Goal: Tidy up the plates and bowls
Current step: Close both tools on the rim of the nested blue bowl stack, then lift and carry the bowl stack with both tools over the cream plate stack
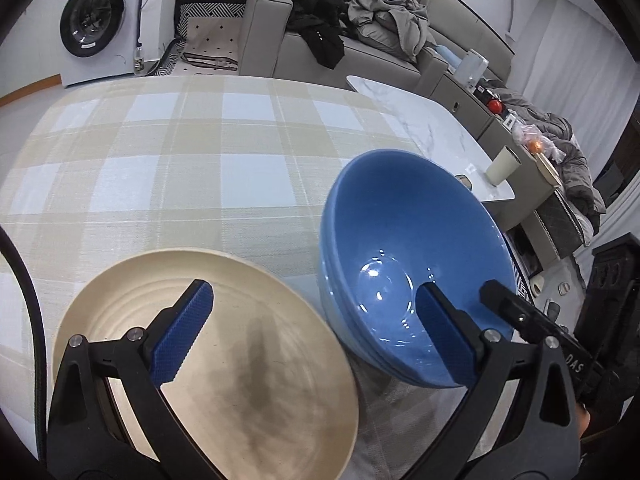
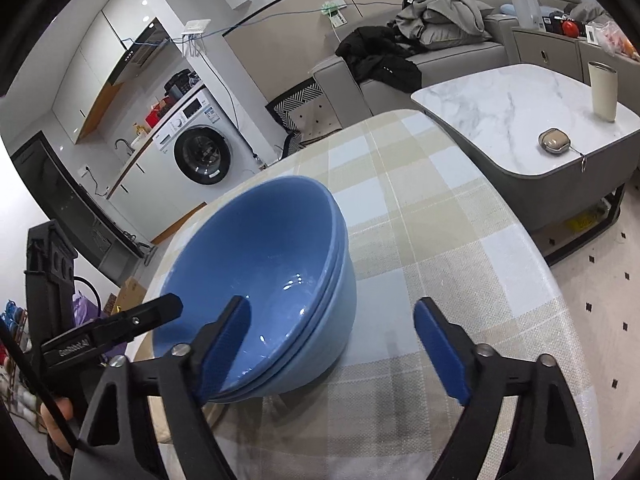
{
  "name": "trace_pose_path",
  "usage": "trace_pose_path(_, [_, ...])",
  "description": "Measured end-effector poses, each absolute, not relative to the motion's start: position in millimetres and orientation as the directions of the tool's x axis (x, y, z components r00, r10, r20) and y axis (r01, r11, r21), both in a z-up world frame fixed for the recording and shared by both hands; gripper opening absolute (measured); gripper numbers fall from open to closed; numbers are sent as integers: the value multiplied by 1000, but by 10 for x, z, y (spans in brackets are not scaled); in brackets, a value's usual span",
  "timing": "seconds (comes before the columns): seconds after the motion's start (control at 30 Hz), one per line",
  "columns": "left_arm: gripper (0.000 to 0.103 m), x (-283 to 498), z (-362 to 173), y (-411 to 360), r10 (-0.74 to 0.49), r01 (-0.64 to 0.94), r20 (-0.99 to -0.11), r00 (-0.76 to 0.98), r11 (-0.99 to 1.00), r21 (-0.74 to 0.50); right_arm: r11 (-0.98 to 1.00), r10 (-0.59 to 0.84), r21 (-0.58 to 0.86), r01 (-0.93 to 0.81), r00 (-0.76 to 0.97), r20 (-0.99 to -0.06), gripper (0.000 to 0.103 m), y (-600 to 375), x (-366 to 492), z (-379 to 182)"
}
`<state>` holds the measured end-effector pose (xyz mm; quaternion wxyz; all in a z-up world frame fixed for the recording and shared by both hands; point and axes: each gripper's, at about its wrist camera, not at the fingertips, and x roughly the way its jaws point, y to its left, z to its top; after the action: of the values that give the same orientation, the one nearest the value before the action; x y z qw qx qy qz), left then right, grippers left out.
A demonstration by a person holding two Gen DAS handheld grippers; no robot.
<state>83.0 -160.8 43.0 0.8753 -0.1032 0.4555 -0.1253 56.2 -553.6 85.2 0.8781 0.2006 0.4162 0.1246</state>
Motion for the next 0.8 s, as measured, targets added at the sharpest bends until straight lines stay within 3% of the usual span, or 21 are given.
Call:
trace_pose_path(0.27, [96,856,429,-1782,-301,160,-768,565,953,-256,868,427,492,-68,607,-670,68,-5518,567,801])
trace_pose_path(0.5, [79,884,413,-1873,-306,186,-777,550,952,-242,844,473,528,-98,601,-644,53,-5486,547,822])
trace_pose_path(0.57, [77,883,419,-1916,-291,198,-781,553,956,-217,842,478,529,-102,597,-645,52,-5470,549,822])
trace_pose_path(0.7, [60,856,456,-1975,-293,230,-776,559,954,-195,846,472,524,-100,598,-647,52,-5444,552,821])
trace_pose_path(0.8, [56,840,487,-2010,-298,241,-775,557,951,-193,850,464,518,-97,603,-649,51,-5441,553,822])
